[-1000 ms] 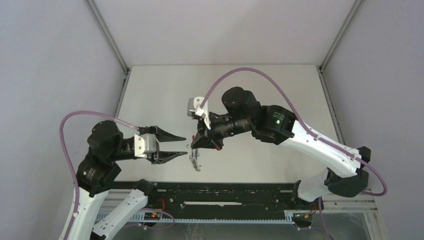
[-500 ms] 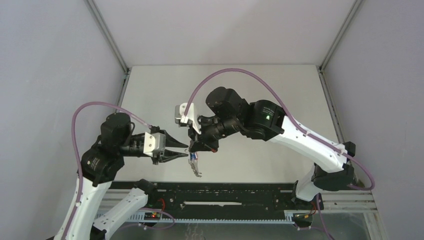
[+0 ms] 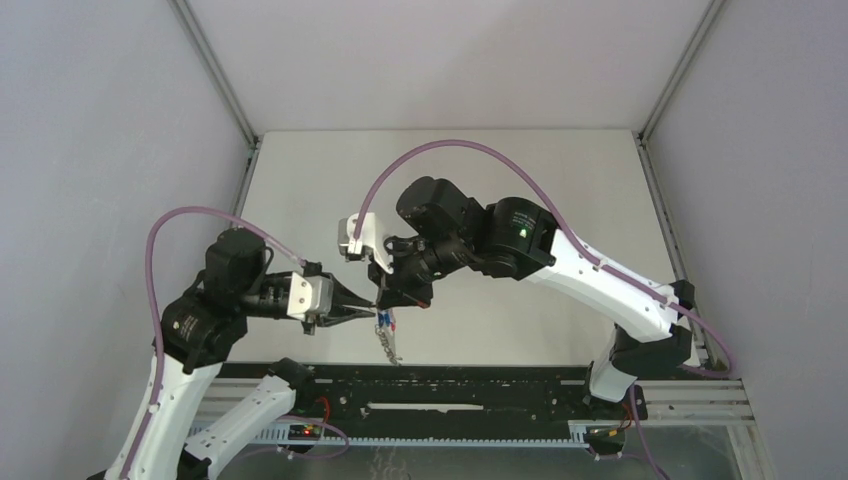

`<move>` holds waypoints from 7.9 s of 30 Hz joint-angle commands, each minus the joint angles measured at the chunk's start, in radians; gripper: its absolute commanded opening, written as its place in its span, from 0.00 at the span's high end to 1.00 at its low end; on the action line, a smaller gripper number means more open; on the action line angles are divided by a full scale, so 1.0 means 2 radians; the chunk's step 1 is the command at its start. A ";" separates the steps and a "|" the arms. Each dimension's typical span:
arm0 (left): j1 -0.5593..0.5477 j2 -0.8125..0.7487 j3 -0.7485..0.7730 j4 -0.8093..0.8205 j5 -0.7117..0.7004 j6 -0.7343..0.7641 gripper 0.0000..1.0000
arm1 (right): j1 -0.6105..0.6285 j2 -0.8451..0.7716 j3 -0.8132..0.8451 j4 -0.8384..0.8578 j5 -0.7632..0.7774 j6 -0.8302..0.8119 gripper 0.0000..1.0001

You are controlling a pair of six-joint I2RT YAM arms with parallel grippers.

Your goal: Put the keys on the keyring

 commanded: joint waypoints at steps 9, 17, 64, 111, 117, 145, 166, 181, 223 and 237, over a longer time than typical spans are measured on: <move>-0.008 0.008 0.035 -0.009 -0.009 0.010 0.82 | 0.005 0.020 0.041 -0.013 -0.003 -0.014 1.00; -0.012 0.007 0.030 -0.036 -0.019 0.051 1.00 | 0.007 0.026 0.055 -0.016 -0.005 -0.014 1.00; -0.013 -0.086 -0.096 0.408 -0.074 -0.342 1.00 | -0.087 -0.206 -0.327 0.496 -0.142 0.260 0.69; -0.013 -0.098 -0.104 0.441 -0.069 -0.358 1.00 | -0.107 -0.176 -0.262 0.345 -0.170 0.208 0.68; -0.013 -0.099 -0.104 0.440 -0.064 -0.361 1.00 | -0.112 -0.195 -0.275 0.424 -0.162 0.205 0.49; -0.013 -0.100 -0.103 0.430 -0.067 -0.353 1.00 | -0.072 -0.156 -0.248 0.441 -0.165 0.172 0.96; -0.013 -0.045 -0.032 0.204 -0.013 -0.195 0.72 | -0.021 -0.117 -0.142 0.183 -0.033 0.054 1.00; -0.013 0.028 0.077 -0.056 0.011 -0.010 0.81 | 0.019 -0.044 -0.034 0.044 0.048 -0.011 1.00; -0.038 0.018 0.039 -0.034 -0.049 0.020 0.80 | 0.035 0.006 0.032 0.010 0.029 -0.027 1.00; -0.039 0.007 0.033 -0.017 -0.066 0.015 1.00 | 0.016 -0.005 0.019 0.031 0.026 0.003 0.86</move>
